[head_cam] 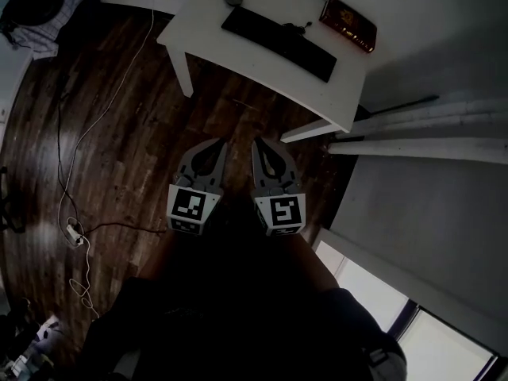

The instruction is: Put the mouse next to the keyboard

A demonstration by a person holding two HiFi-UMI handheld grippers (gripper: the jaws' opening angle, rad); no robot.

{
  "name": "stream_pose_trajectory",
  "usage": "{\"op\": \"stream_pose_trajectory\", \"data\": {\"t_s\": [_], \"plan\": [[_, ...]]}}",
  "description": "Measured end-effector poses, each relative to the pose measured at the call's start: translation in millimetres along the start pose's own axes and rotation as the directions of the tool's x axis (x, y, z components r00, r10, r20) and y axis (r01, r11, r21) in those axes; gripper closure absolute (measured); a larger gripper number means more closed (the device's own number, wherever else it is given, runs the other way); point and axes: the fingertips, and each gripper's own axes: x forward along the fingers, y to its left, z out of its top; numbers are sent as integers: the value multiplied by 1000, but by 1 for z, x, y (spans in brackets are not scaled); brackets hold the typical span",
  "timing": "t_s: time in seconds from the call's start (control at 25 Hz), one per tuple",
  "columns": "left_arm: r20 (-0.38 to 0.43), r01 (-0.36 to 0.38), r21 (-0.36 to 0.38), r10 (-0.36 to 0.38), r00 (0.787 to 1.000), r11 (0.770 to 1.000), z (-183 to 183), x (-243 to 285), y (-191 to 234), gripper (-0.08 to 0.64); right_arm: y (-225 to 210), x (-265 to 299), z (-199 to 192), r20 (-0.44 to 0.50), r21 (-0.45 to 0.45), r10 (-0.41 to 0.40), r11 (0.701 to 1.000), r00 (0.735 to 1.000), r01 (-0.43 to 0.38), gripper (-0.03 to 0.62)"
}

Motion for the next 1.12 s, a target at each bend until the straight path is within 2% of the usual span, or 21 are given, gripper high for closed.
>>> {"op": "stream_pose_trajectory", "data": {"t_s": [0.24, 0.48, 0.8, 1.12], "plan": [[-31, -24, -40, 23, 999, 999, -9, 9, 27, 557, 5, 33, 2, -47, -6, 33, 999, 998, -33, 571], [-51, -56, -6, 56, 997, 998, 0, 44, 60, 557, -16, 90, 4, -30, 9, 77, 997, 997, -76, 571], [-51, -92, 37, 94, 994, 995, 56, 122, 122, 557, -65, 181, 42, 13, 25, 128, 991, 992, -128, 571], [-87, -72, 42, 75, 993, 997, 71, 199, 137, 557, -124, 228, 34, -32, 59, 139, 989, 990, -137, 571]]}}
